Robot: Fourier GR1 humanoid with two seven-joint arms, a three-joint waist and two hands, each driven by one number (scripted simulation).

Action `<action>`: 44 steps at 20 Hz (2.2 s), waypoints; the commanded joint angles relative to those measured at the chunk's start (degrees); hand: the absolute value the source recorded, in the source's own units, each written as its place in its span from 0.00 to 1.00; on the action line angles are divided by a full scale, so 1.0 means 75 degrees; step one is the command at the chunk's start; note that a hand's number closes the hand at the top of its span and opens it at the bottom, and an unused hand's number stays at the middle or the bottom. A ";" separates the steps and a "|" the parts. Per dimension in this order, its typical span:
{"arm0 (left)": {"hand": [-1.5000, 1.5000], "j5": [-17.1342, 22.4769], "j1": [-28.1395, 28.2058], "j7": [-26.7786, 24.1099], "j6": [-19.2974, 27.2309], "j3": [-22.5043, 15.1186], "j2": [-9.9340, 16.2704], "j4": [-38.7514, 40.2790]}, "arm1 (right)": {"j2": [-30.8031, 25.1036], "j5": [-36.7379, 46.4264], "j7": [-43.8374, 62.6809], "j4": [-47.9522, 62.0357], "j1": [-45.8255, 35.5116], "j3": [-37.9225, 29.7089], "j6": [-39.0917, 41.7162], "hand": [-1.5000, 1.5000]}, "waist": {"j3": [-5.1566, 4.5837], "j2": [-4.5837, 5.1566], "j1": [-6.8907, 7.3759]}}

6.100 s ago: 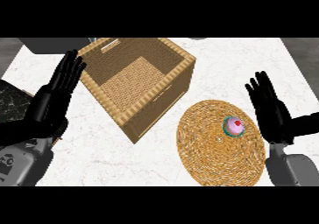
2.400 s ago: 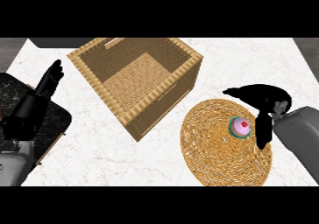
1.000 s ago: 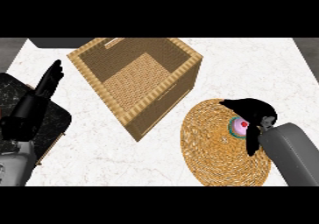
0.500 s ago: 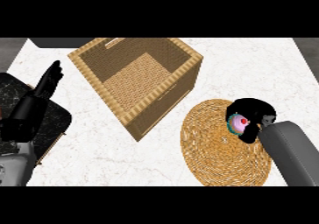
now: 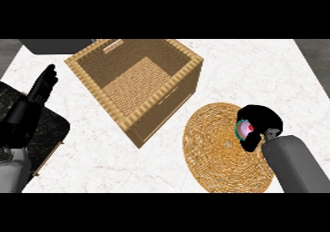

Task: Pick the cupcake from the placemat and place it in the basket

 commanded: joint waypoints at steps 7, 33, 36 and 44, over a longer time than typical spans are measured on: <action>0.50 0.0003 0.0326 -0.0183 0.0073 0.0110 -0.0030 -0.0104 | 0.1771 0.1715 0.4854 -0.2524 0.1902 -0.0051 -0.2587 1.00 | -0.0001 -0.0017 -0.0187; 0.50 -0.0263 -0.0466 0.0072 0.0005 -0.0327 -0.0332 0.0250 | 0.2125 0.1284 0.8074 -0.5350 -0.4935 0.0909 -0.2101 1.00 | 0.0009 0.0134 0.0416; 0.50 -0.0172 -0.0625 0.0170 -0.0157 -0.0271 -0.0182 0.0116 | 0.2125 0.0668 0.7994 -0.4211 -0.5687 0.0353 -0.2418 1.00 | 0.0010 0.0149 0.0522; 0.50 -0.0283 -0.0718 0.0141 -0.0013 -0.0457 -0.0481 0.0217 | 0.2125 -0.0168 0.7715 -0.1437 -0.6925 -0.0182 -0.3646 1.00 | 0.0010 0.0204 0.0611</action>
